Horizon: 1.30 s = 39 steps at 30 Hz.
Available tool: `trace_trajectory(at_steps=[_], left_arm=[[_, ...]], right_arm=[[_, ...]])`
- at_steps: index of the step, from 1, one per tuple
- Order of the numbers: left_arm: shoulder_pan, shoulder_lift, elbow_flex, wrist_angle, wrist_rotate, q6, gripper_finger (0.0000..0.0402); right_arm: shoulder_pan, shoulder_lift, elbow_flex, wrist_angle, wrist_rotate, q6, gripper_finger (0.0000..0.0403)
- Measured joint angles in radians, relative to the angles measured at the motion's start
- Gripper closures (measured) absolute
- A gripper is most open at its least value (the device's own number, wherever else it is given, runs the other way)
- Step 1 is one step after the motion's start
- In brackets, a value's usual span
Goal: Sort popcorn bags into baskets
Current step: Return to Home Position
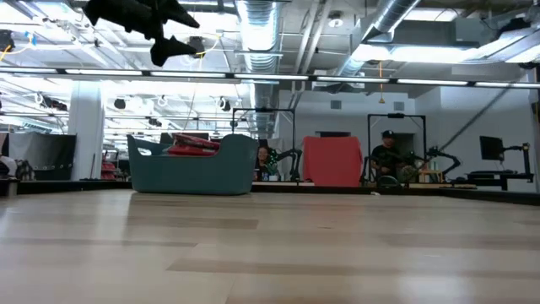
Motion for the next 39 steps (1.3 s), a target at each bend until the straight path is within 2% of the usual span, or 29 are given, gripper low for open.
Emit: trace_trajectory(at_steps=[3,8,12,15,18,23,26,28,30,32,34,37,39], left_arm=[[-0.087,-0.102,-0.125,0.113,-0.035,-0.069,0.0099],[-0.228,-0.282,-0.386,0.431,-0.106,-0.232,0.0099],[-0.36,-0.391,-0.554,0.594,-0.266,-0.302,0.0099],[-0.482,-0.431,-0.638,0.608,-0.394,-0.312,0.0099],[-0.607,-0.438,-0.692,0.599,-0.472,-0.276,0.0099],[-0.717,-0.503,-0.683,0.523,-0.507,-0.262,0.0099],[-0.728,-0.625,-0.602,0.291,-0.533,-0.248,0.0099],[-0.729,-0.725,-0.518,0.085,-0.606,-0.214,0.0099],[-0.732,-0.824,-0.44,-0.076,-0.731,-0.186,0.0099],[-0.734,-0.924,-0.403,-0.16,-0.862,-0.174,0.0099],[-0.734,-1.009,-0.412,-0.22,-0.942,-0.175,0.0099],[-0.738,-0.996,-0.438,-0.302,-0.931,-0.205,0.0099],[-0.74,-0.946,-0.506,-0.179,-0.879,-0.226,0.0099]], right_arm=[[-0.064,-0.178,-0.248,0.233,-0.115,-0.03,0.0296],[-0.193,-0.456,-0.573,0.429,-0.143,0.099,0.0296],[-0.264,-0.65,-0.741,0.523,-0.16,0.141,0.0296],[-0.315,-0.793,-0.826,0.547,-0.136,0.182,0.0296],[-0.356,-0.943,-0.9,0.546,-0.097,0.229,0.0296],[-0.41,-1.162,-1.01,0.541,-0.067,0.279,0.0296],[-0.426,-1.274,-1.054,0.523,-0.069,0.28,0.0296],[-0.436,-1.275,-1.074,0.529,-0.066,0.282,0.0296],[-0.439,-1.272,-1.078,0.504,-0.066,0.274,0.0296],[-0.442,-1.245,-1.076,0.54,-0.073,0.255,0.0296],[-0.444,-1.241,-1.1,0.504,-0.084,0.264,0.0296],[-0.444,-1.247,-1.128,0.527,-0.091,0.296,0.0296],[-0.444,-1.25,-1.16,0.534,-0.097,0.327,0.0296]])
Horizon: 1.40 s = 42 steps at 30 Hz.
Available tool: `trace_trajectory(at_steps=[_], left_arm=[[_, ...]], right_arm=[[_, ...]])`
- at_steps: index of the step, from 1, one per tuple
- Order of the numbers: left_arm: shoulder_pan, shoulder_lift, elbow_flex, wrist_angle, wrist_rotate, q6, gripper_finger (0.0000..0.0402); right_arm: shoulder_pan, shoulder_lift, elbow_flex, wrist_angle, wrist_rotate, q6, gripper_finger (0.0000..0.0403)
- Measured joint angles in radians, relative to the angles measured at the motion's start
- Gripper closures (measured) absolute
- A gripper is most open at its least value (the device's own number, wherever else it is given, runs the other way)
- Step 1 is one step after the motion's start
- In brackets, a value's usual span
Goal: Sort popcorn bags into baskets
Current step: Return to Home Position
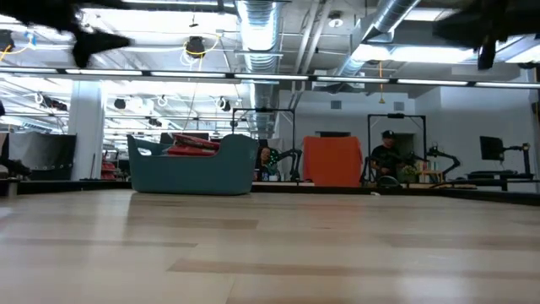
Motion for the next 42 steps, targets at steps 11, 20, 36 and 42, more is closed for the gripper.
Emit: trace_trajectory(at_steps=[11,20,36,42], left_arm=[[-0.185,-0.002,-0.462,0.596,0.009,-0.144,0.0099],[-0.47,-0.008,-0.46,0.51,-0.384,-0.061,0.0099],[-0.529,-0.008,-0.46,0.446,-0.477,0.008,0.0099],[-0.529,-0.008,-0.46,0.446,-0.477,0.008,0.0099]], right_arm=[[-0.001,-0.027,-0.232,0.169,-0.084,0.072,0.0296],[-0.007,-0.024,-0.379,0.375,-0.137,0.018,0.0296],[-0.042,-0.023,-0.378,0.245,-0.062,-0.024,0.0296],[-0.042,-0.023,-0.377,0.233,-0.062,-0.024,0.0296]])
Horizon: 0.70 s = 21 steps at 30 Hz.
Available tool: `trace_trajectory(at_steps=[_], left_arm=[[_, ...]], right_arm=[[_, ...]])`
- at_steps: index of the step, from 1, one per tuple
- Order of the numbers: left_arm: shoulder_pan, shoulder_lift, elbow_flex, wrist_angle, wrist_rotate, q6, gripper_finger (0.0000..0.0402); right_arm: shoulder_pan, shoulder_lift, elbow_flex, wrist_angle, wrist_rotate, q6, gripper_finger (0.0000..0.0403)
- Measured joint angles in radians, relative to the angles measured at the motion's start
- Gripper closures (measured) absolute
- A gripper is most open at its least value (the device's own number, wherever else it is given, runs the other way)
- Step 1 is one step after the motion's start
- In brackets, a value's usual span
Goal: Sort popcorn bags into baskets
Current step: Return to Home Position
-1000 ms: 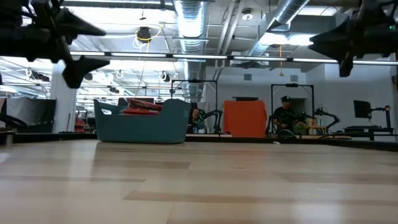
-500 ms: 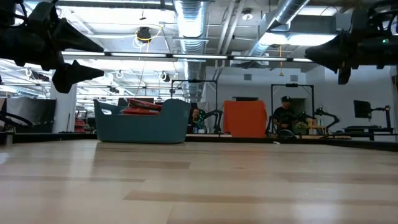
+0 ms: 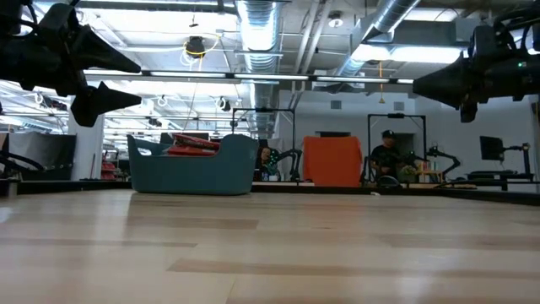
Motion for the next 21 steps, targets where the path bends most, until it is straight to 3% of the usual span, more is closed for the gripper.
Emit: trace_trajectory(at_steps=[21], left_arm=[[0.0,0.0,0.0,-0.001,0.0,0.0,0.0099]], right_arm=[[0.0,0.0,0.0,-0.009,0.0,0.001,0.0296]])
